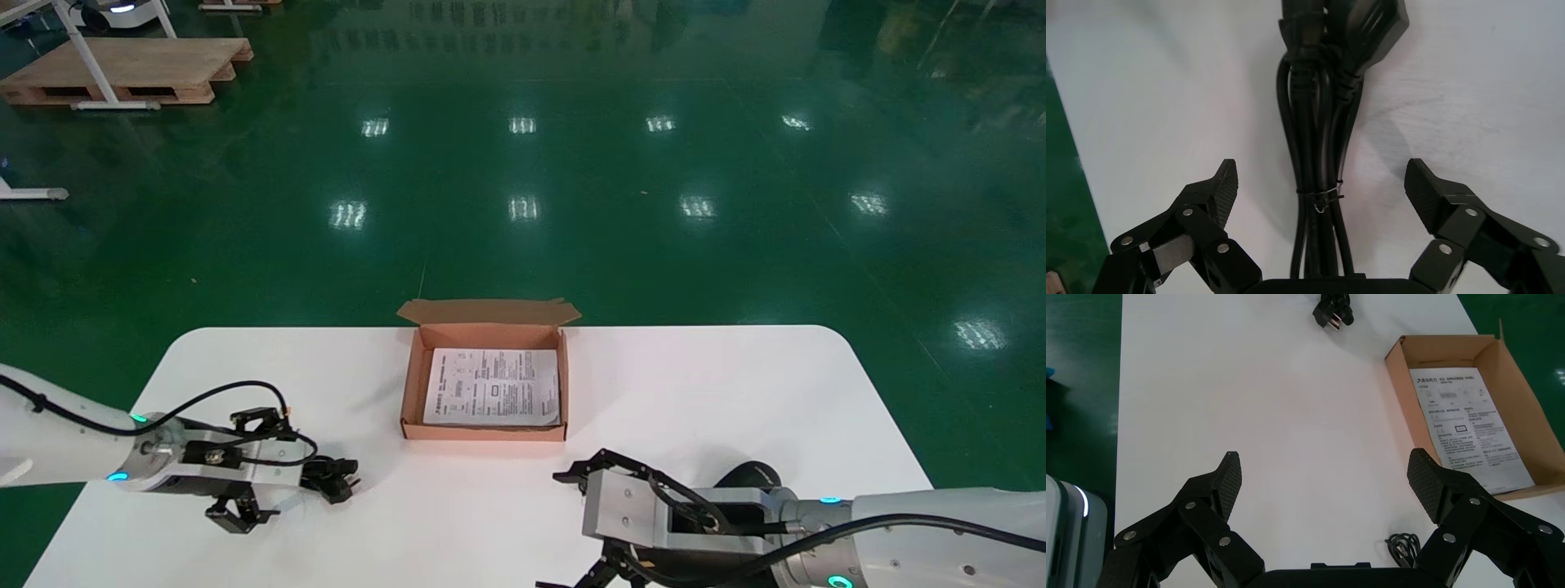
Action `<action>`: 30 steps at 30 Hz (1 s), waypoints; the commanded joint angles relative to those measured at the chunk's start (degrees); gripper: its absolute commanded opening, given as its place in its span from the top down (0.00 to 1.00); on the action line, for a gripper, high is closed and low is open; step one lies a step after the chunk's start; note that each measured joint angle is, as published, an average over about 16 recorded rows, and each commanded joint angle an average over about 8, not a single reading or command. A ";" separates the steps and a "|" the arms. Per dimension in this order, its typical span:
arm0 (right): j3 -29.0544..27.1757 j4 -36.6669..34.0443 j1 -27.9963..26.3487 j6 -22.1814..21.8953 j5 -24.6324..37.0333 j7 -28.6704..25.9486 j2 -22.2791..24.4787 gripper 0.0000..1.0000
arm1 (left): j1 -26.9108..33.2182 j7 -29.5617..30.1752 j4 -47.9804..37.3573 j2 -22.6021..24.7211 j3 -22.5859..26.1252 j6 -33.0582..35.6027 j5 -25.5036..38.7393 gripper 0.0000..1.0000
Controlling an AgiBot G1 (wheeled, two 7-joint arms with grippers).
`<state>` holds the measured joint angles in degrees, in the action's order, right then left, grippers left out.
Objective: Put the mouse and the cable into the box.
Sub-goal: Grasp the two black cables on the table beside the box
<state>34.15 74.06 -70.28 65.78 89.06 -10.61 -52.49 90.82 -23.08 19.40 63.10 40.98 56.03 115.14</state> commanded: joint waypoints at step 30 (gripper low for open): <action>6.83 -42.32 -12.02 -18.77 23.49 12.78 -19.04 0.00 | 3.89 -7.58 -12.16 3.76 -0.65 -3.10 -1.08 0.00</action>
<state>41.07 32.48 -82.04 47.02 112.82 1.54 -71.53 94.67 -30.53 7.37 66.83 40.34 52.95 114.09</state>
